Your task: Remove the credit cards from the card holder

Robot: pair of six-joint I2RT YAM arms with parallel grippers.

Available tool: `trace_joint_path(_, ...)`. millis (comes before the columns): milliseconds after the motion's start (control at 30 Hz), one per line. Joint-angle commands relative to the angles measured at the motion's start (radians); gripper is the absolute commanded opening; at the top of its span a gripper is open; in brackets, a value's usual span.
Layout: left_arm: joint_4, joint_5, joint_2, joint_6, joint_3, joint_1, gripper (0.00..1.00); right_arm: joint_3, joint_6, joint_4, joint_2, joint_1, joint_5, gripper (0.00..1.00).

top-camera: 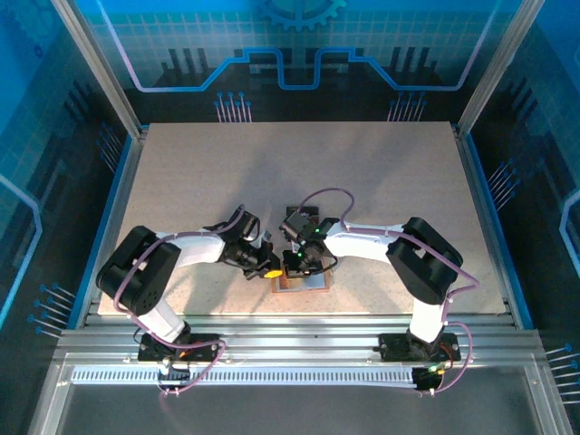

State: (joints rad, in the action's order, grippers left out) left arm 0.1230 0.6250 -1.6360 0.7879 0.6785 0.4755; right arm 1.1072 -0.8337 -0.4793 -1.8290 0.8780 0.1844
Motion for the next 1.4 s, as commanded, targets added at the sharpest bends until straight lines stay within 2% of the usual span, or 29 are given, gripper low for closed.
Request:
trace_joint_path(0, -0.002, 0.019, -0.022, 0.008, -0.017, 0.008, 0.05, 0.009, 0.003, -0.055, 0.01, 0.015, -0.036, 0.06)
trace_joint_path(100, 0.012, 0.011, -0.032, -0.003, -0.017, 0.007, 0.05, 0.013, 0.001, -0.062, 0.015, 0.016, -0.042, 0.09)
trace_joint_path(633, 0.04, 0.002, -0.047, -0.028, -0.005, 0.008, 0.04, 0.093, 0.025, -0.186, 0.022, 0.032, -0.124, 0.36)
trace_joint_path(1067, 0.052, 0.002, -0.047, -0.033, 0.003, 0.007, 0.04, 0.138, 0.051, -0.268, 0.015, 0.042, -0.184, 0.46)
trace_joint_path(1233, 0.053, 0.002, -0.048, -0.035, 0.004, 0.007, 0.04, 0.141, 0.057, -0.278, 0.017, 0.041, -0.193, 0.55)
trace_joint_path(1367, 0.055, 0.003, -0.047, -0.036, 0.003, 0.008, 0.04, 0.14, 0.059, -0.283, 0.018, 0.042, -0.199, 0.57)
